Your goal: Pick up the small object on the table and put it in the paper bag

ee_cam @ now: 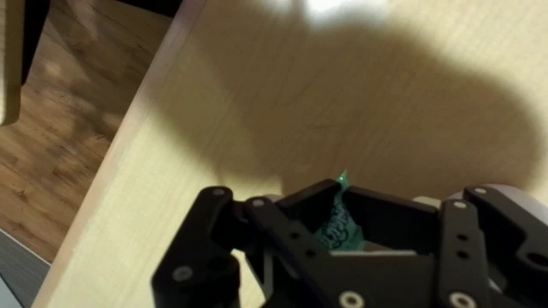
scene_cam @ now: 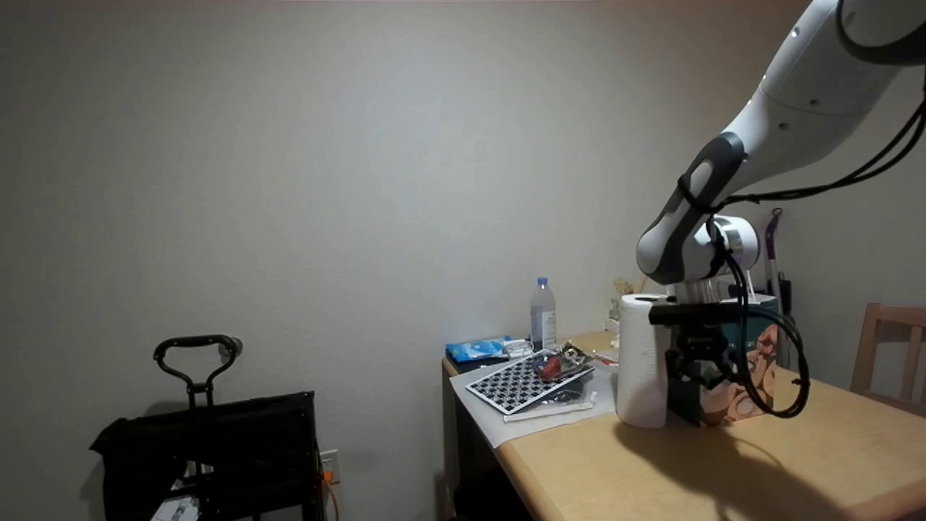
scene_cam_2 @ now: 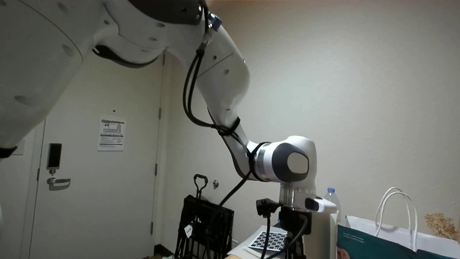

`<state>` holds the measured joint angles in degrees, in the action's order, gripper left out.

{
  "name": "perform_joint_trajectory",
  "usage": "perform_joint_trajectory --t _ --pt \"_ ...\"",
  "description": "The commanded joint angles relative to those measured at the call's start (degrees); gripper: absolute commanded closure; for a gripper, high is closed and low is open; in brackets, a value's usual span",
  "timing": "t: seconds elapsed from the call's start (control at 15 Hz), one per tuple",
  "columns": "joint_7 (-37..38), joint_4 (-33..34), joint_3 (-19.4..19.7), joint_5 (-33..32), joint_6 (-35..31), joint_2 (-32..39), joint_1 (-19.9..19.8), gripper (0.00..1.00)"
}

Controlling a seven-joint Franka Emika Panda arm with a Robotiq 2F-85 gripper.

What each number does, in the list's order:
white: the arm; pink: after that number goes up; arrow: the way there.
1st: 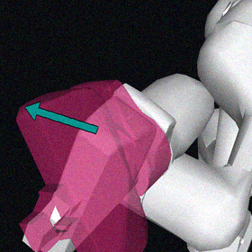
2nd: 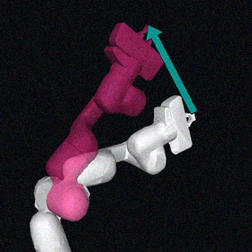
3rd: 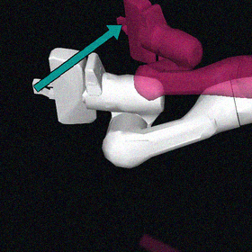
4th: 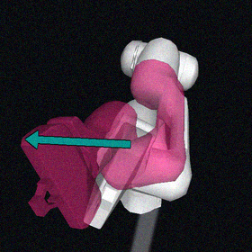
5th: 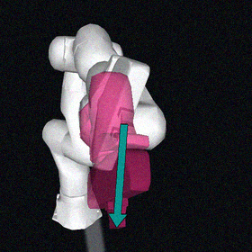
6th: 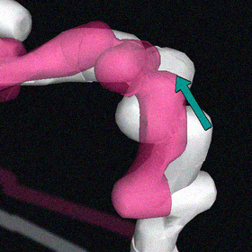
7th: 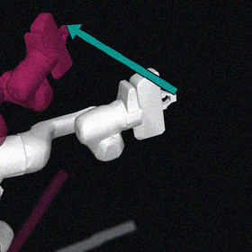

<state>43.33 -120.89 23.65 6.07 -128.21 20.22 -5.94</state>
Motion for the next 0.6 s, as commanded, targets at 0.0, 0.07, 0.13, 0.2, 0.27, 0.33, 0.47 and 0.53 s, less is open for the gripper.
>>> perform_joint_trajectory --t 0.0,0.07,0.13,0.2,0.27,0.33,0.47,0.53 --pt "0.93 -0.3 -2.11 -1.04 0.19 -1.52 -2.28 1.0" --pt "0.89 -0.26 -2.38 -0.99 0.21 -1.79 -2.56 1.0" --pt "0.88 -0.19 -2.54 -0.97 0.21 -1.49 -2.55 1.0" --pt "0.87 -0.03 -2.64 -0.97 0.19 -0.96 -2.5 1.0" --pt "1.62 0.11 -2.56 -1.32 0.18 -1.25 -2.12 1.0" --pt "4.08 -0.64 -1.72 -2.79 -1.5 -3.57 -1.13 1.0" --pt "9.67 -2.06 -0.53 -6.0 -3.12 -9.01 0.58 1.0" --pt "12.2 -1.77 -0.41 -7.91 -3.55 -10.36 0.82 1.0"
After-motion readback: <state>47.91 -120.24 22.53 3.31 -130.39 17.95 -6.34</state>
